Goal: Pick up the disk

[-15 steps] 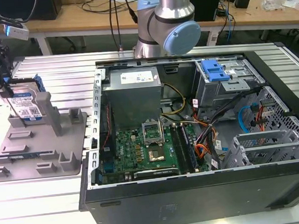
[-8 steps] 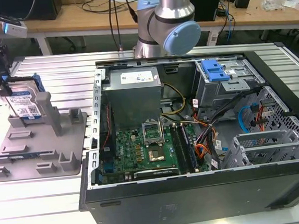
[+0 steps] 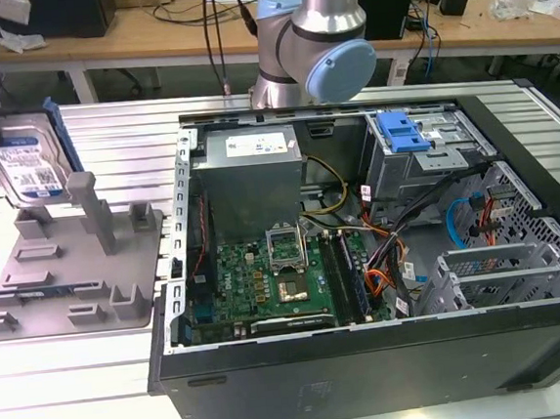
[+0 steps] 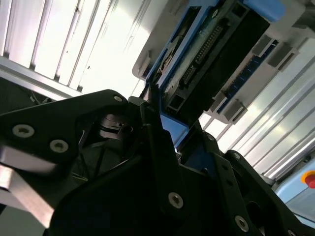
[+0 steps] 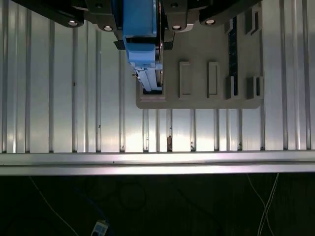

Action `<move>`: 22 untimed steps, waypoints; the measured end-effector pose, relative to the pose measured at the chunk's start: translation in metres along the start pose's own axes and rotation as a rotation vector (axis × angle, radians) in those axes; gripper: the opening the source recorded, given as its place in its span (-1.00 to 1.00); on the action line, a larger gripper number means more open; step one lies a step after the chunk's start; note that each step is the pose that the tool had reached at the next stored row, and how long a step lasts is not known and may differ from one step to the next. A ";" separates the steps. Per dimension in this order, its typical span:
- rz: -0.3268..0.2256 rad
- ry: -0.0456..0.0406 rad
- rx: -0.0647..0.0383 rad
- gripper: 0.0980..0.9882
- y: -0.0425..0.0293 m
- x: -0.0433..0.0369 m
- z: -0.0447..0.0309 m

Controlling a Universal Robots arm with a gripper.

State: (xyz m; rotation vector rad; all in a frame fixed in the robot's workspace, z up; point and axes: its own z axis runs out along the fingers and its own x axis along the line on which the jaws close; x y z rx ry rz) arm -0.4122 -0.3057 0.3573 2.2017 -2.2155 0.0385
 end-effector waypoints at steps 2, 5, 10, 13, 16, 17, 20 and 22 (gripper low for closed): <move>0.000 0.0000 0.000 -0.39 -0.0001 0.0004 -0.0146; 0.000 0.0000 0.001 -0.39 -0.0002 0.0009 -0.0295; 0.000 -0.0001 0.001 -0.39 -0.0003 0.0018 -0.0591; -0.001 0.0000 0.001 -0.39 -0.0004 0.0023 -0.0776; -0.001 0.0000 0.000 -0.39 -0.0004 0.0028 -0.0955; -0.001 0.0000 0.001 -0.39 -0.0005 0.0030 -0.1006; -0.001 -0.0001 0.001 -0.39 -0.0005 0.0037 -0.1228; -0.001 -0.0001 0.001 -0.39 -0.0006 0.0040 -0.1318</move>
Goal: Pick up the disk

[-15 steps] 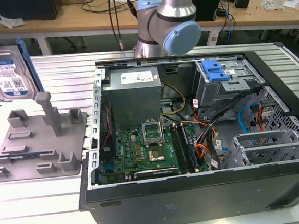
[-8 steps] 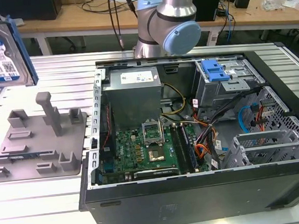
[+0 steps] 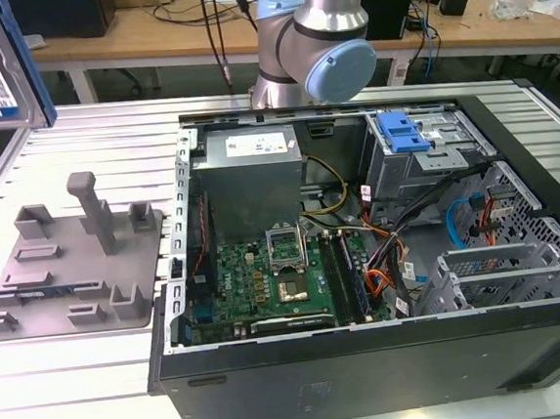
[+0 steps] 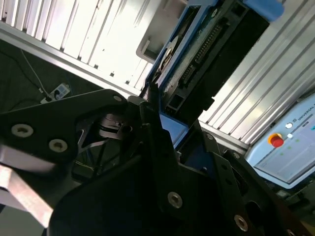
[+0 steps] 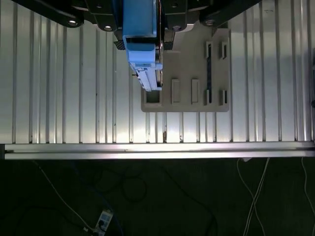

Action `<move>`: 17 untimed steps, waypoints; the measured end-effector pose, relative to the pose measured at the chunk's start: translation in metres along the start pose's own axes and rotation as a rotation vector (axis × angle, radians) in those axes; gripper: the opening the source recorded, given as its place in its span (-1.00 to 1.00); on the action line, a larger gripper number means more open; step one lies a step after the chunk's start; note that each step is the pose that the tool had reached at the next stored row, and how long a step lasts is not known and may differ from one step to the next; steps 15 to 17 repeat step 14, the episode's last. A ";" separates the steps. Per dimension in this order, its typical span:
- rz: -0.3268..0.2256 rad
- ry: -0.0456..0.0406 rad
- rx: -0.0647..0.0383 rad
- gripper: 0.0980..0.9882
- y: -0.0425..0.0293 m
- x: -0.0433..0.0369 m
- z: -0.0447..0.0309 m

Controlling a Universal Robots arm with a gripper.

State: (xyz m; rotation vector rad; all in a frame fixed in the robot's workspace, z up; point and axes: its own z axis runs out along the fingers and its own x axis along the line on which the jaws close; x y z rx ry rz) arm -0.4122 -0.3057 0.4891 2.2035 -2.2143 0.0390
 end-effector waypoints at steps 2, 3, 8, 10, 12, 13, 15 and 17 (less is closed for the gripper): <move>0.000 0.0000 0.000 -0.39 -0.0002 0.0003 -0.0111; 0.000 0.0000 0.001 -0.39 -0.0001 0.0004 -0.0145; 0.000 0.0000 0.001 -0.39 -0.0001 0.0006 -0.0150; 0.000 0.0000 0.001 -0.39 0.0000 0.0006 -0.0150; 0.000 0.0000 0.001 -0.39 0.0000 0.0006 -0.0150; 0.000 0.0000 0.001 -0.39 0.0000 0.0006 -0.0150; 0.000 0.0000 0.001 -0.39 0.0000 0.0006 -0.0150; 0.000 0.0000 0.001 -0.39 0.0000 0.0006 -0.0150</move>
